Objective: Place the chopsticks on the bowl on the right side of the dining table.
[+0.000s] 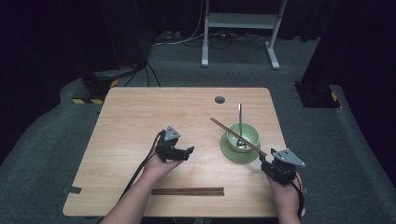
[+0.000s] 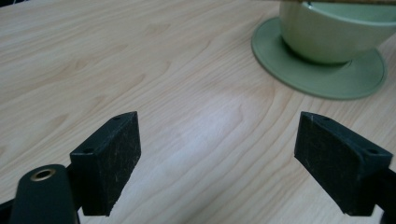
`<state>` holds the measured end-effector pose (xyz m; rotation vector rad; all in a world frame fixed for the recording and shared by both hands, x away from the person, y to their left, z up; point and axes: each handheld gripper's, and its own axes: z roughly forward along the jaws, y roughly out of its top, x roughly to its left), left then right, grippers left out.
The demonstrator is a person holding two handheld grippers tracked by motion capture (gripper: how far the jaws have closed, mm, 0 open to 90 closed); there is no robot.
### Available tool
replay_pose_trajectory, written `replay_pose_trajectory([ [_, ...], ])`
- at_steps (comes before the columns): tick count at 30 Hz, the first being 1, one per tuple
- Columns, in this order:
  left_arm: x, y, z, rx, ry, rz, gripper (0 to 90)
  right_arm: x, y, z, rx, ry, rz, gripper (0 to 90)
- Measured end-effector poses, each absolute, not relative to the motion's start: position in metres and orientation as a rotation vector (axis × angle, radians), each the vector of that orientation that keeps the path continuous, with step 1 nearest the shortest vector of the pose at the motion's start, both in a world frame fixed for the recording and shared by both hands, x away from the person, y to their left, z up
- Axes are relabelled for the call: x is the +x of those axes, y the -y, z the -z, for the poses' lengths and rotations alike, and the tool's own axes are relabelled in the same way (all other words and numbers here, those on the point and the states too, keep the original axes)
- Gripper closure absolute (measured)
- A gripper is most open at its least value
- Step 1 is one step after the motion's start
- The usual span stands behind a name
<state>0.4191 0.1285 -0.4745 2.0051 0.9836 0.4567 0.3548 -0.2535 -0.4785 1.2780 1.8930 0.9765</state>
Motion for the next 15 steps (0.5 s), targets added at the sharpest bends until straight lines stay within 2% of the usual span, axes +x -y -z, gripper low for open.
replay_pose_trajectory([
  [11, 0.447, -0.088, 0.473, 1.947, -1.02, -0.556, 16.4, 0.374, 0.263, 0.478, 1.301, -1.875, -0.967, 47.8],
  [15, 0.459, -0.078, 0.475, 1.93, -1.054, -0.532, 18.5, 0.382, 0.265, 0.476, 1.3, -1.874, -0.952, 47.8],
])
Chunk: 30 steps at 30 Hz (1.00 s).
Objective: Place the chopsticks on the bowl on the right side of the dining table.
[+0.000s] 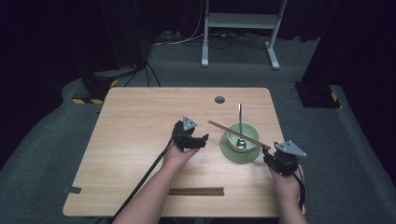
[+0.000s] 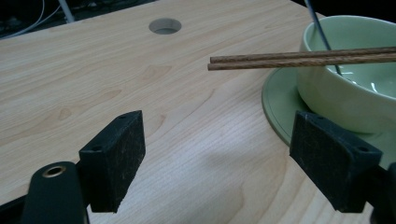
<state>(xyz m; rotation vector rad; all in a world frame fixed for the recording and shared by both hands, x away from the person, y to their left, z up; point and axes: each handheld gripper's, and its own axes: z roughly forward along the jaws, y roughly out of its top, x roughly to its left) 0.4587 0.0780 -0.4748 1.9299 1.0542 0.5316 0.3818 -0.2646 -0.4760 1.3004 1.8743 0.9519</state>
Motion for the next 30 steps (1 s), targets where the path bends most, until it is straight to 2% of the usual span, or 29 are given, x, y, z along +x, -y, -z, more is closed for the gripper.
replay_pose_trajectory([
  [9, 0.476, -0.059, 0.476, 1.918, -1.075, -0.494, 20.2, 0.398, 0.273, 0.478, 1.291, -1.899, -0.906, 48.7],
  [22, 0.483, -0.039, 0.483, 1.919, -1.09, -0.478, 25.8, 0.41, 0.279, 0.478, 1.299, -1.931, -0.909, 55.1],
  [30, 0.48, -0.034, 0.484, 1.928, -1.047, -0.483, 29.2, 0.414, 0.277, 0.476, 1.283, -1.941, -0.926, 55.3],
])
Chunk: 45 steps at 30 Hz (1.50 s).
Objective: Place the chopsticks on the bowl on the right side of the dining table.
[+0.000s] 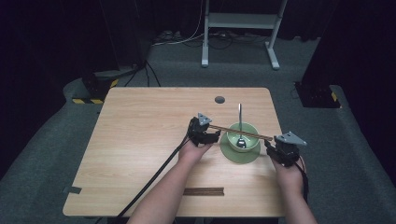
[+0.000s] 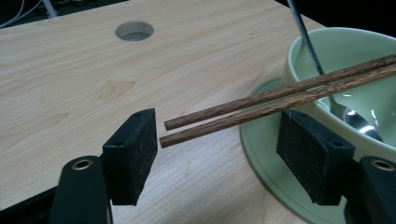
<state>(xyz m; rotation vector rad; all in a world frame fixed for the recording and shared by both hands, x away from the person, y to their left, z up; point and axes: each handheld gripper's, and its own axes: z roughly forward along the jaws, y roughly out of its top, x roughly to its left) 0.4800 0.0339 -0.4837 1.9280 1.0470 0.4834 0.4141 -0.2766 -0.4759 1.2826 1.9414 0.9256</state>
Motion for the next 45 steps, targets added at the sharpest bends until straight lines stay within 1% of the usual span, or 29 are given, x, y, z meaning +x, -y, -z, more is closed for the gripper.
replay_pose_trajectory([
  [4, 0.477, -0.031, 0.483, 1.908, -1.044, -0.456, 28.6, 0.413, 0.274, 0.476, 1.27, -1.953, -0.928, 54.8],
  [10, 0.471, -0.031, 0.481, 1.925, -1.045, -0.47, 28.5, 0.41, 0.274, 0.477, 1.269, -1.955, -0.929, 54.4],
  [13, 0.465, -0.034, 0.481, 1.936, -1.044, -0.489, 30.8, 0.409, 0.273, 0.477, 1.264, -1.959, -0.936, 54.2],
  [16, 0.459, -0.04, 0.482, 1.923, -1.066, -0.477, 33.5, 0.407, 0.271, 0.477, 1.264, -1.962, -0.956, 53.9],
  [21, 0.447, -0.045, 0.481, 1.927, -1.059, -0.491, 35.6, 0.405, 0.269, 0.477, 1.255, -1.968, -0.965, 53.8],
  [24, 0.442, -0.047, 0.481, 1.913, -1.065, -0.478, 37.0, 0.402, 0.269, 0.477, 1.252, -1.97, -0.969, 53.9],
  [26, 0.438, -0.048, 0.481, 1.89, -1.076, -0.46, 37.0, 0.401, 0.268, 0.476, 1.25, -1.964, -0.975, 53.5],
  [33, 0.433, -0.048, 0.484, 1.888, -1.087, -0.472, 38.0, 0.4, 0.268, 0.476, 1.254, -1.958, -0.98, 52.7],
  [37, 0.434, -0.05, 0.484, 1.887, -1.101, -0.48, 37.9, 0.403, 0.268, 0.475, 1.256, -1.959, -0.97, 50.2],
  [41, 0.434, -0.054, 0.484, 1.877, -1.107, -0.48, 35.9, 0.402, 0.269, 0.474, 1.272, -1.935, -0.966, 46.6],
  [45, 0.431, -0.06, 0.485, 1.873, -1.115, -0.459, 35.3, 0.395, 0.268, 0.475, 1.283, -1.908, -0.968, 46.3],
])
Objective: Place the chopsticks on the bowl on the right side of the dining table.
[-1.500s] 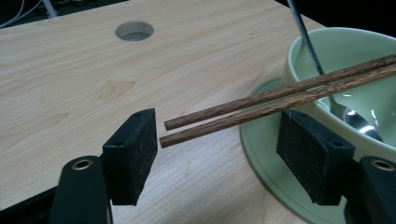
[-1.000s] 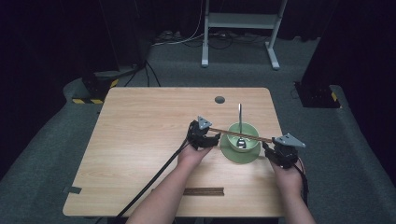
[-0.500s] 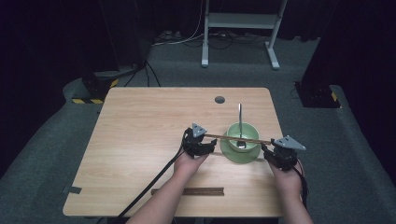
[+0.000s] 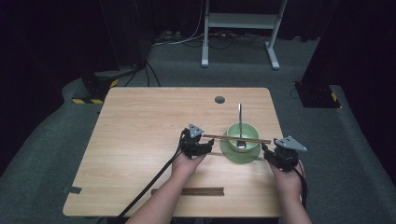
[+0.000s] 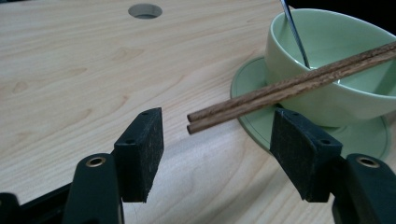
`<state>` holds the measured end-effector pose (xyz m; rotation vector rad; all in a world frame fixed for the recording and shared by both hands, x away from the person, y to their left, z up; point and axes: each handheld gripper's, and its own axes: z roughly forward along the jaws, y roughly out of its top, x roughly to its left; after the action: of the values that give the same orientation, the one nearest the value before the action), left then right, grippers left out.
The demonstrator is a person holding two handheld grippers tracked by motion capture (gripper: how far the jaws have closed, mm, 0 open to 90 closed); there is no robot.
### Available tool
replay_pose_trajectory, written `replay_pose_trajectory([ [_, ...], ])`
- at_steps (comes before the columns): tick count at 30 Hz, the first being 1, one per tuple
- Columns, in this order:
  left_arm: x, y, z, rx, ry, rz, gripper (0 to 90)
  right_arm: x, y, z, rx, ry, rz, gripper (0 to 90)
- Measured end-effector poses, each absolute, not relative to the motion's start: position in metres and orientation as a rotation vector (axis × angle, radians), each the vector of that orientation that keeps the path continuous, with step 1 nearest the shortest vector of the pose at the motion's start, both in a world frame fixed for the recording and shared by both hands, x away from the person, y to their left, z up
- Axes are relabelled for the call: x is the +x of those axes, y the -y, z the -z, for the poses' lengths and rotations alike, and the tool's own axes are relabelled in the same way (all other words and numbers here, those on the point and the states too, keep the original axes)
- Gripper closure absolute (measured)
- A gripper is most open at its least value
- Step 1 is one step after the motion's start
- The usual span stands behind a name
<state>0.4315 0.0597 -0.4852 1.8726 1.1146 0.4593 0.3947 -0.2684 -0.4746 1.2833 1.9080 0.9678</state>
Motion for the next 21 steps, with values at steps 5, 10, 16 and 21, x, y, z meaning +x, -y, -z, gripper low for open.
replay_pose_trajectory([
  [5, 0.426, -0.072, 0.484, 1.831, -1.118, -0.433, 45.3, 0.388, 0.265, 0.475, 1.309, -1.888, -0.995, 47.9],
  [10, 0.426, -0.078, 0.483, 1.822, -1.126, -0.444, 56.7, 0.384, 0.265, 0.478, 1.324, -1.873, -0.99, 57.3],
  [16, 0.424, -0.074, 0.486, 1.821, -1.111, -0.429, 64.8, 0.384, 0.265, 0.48, 1.349, -1.865, -0.974, 67.6],
  [21, 0.421, -0.071, 0.488, 1.807, -1.109, -0.427, 66.8, 0.386, 0.267, 0.481, 1.363, -1.86, -0.972, 68.6],
])
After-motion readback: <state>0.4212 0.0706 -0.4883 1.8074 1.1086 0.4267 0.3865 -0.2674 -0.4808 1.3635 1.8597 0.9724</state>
